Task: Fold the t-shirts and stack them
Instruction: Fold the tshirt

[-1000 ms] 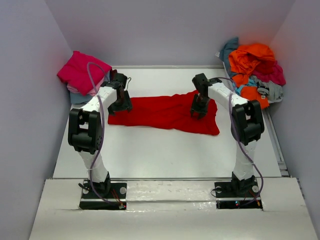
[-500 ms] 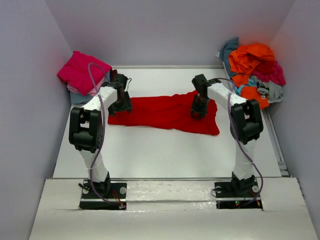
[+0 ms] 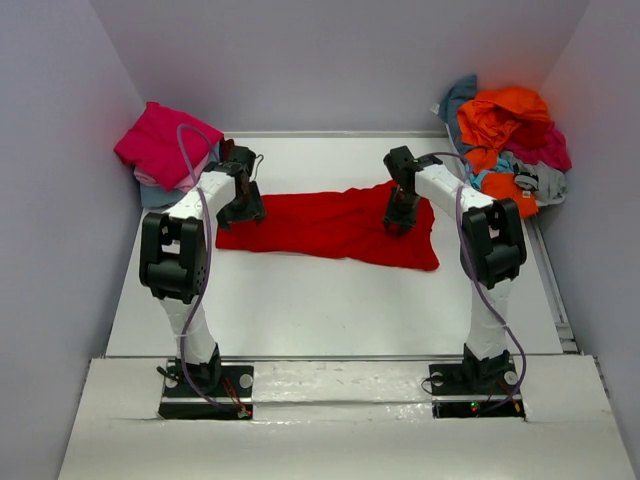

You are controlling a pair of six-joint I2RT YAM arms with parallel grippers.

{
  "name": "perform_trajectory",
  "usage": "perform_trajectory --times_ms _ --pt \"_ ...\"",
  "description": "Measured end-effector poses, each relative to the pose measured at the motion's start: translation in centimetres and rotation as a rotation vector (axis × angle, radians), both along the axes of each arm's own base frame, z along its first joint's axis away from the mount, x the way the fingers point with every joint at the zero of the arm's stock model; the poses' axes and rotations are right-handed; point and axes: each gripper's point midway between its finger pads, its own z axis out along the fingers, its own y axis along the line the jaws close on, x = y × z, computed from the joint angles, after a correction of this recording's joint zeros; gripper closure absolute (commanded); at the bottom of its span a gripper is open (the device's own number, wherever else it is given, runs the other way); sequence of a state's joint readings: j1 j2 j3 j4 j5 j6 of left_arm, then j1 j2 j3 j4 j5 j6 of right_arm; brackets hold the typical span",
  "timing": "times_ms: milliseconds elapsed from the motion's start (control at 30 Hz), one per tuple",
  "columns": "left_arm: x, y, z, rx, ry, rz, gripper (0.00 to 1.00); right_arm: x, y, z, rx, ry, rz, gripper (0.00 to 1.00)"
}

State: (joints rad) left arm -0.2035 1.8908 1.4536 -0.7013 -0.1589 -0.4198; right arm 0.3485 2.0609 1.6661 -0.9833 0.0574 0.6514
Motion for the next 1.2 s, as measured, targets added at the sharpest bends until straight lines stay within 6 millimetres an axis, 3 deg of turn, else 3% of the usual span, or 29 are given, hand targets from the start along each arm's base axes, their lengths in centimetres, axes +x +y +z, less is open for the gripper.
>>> perform_trajectory --times_ms 767,967,1100,1200 --pt "0.4 0.0 0.1 0.003 -0.005 -0.011 0.21 0.4 -0.5 0.0 -0.028 -0.018 -0.041 0.63" --pt "0.4 0.0 0.1 0.004 -0.005 -0.012 0.21 0.6 -0.4 -0.9 -0.032 -0.01 -0.041 0.64" --pt "0.3 0.0 0.1 0.004 -0.004 -0.014 0.21 0.6 -0.5 -1.7 -0.039 0.005 -0.04 0.73" --pt "0.3 0.0 0.1 0.004 -0.005 -0.014 0.21 0.8 -0.4 -1.7 -0.04 0.002 -0.04 0.89"
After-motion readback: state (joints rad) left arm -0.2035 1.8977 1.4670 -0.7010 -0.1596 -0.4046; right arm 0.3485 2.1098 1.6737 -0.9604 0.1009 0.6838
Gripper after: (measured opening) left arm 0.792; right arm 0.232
